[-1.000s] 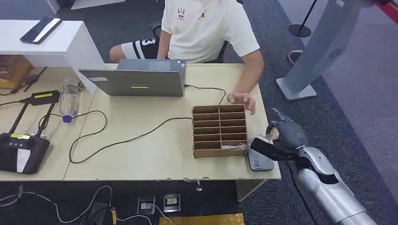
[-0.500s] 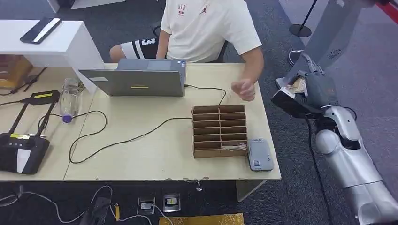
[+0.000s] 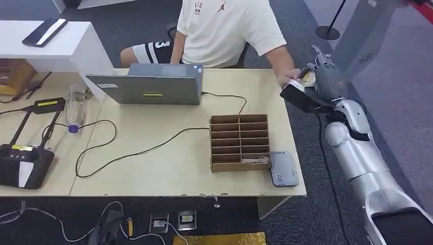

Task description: Pass the card to the sensor for recognition and then transmit it.

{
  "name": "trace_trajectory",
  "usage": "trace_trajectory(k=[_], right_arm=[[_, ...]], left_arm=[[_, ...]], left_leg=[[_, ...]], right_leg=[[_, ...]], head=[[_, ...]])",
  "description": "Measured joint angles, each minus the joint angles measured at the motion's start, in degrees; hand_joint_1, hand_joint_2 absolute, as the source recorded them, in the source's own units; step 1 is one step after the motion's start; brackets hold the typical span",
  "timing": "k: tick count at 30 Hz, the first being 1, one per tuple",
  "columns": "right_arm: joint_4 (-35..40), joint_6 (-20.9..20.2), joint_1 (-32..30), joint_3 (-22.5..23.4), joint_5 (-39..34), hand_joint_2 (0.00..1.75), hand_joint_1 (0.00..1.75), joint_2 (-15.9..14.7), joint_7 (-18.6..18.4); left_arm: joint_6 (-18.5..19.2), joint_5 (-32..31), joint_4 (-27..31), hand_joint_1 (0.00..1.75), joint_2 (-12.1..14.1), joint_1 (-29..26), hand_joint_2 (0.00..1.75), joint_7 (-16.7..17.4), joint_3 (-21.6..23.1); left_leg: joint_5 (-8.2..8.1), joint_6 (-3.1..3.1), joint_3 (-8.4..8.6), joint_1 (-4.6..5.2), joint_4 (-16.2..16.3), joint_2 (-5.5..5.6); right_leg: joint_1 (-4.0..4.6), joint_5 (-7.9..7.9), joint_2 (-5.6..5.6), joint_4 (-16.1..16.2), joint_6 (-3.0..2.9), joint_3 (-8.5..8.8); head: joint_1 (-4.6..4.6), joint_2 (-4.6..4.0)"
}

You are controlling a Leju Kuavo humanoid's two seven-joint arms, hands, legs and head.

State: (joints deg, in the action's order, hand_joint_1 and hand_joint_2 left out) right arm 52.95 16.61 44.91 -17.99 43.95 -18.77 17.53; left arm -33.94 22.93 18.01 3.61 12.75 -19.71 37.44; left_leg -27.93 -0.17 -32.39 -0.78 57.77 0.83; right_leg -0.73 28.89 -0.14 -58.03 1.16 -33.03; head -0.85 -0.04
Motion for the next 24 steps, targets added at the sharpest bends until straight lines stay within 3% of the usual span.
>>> trace_trajectory(k=[6,7,8,9,19,24], right_arm=[[-4.8,0.7,1.2,-1.1,-0.2,1.75,1.75,1.8,0.3],[-5.5,0.7,1.3,-1.2,-0.2,1.75,1.17,2.0,0.4],[-6.2,0.7,1.4,-1.3,-0.2,1.75,0.8,2.2,0.4],[-6.7,0.8,1.4,-1.4,-0.2,1.75,0.0,2.4,0.4],[-10.7,3.4,2.1,-2.4,-2.3,1.75,0.0,3.8,1.5],[-11.0,1.9,2.3,-2.4,-9.5,1.75,0.0,4.1,2.6]], left_arm=[[0.0,0.1,0.1,0.0,0.0,-0.4,0.0,0.0,0.0],[0.0,0.1,0.1,0.0,0.0,-0.5,0.0,0.0,0.0],[0.0,0.3,0.1,0.0,0.0,-0.6,0.0,0.0,0.0],[0.0,0.5,0.1,0.0,0.0,-0.7,0.0,0.0,0.0],[0.0,1.2,0.1,0.0,-0.1,-1.0,0.0,-0.1,0.0],[-0.1,1.9,0.1,0.0,-0.2,-1.0,0.0,-0.8,0.0]], left_leg=[[0.0,0.0,-0.01,0.0,0.0,-0.01],[0.0,0.0,-0.01,0.01,0.0,-0.01],[0.0,0.0,-0.01,0.01,0.0,0.0],[0.0,0.0,-0.01,0.01,0.0,0.0],[0.0,0.0,0.0,0.0,0.0,-0.01],[0.0,0.0,0.0,0.0,0.0,-0.01]], right_leg=[[0.0,0.01,0.01,0.0,-0.01,0.0],[0.0,0.01,0.0,0.0,-0.01,0.0],[-0.01,0.0,-0.01,0.0,0.0,0.0],[-0.01,0.0,-0.01,0.0,0.0,-0.01],[0.0,0.0,0.02,0.0,0.0,-0.02],[0.0,0.0,0.02,0.0,0.0,-0.01]], head=[[-0.02,0.0],[0.0,0.0],[-0.02,0.0],[-0.02,0.0],[0.0,0.0],[-0.02,0.0]])
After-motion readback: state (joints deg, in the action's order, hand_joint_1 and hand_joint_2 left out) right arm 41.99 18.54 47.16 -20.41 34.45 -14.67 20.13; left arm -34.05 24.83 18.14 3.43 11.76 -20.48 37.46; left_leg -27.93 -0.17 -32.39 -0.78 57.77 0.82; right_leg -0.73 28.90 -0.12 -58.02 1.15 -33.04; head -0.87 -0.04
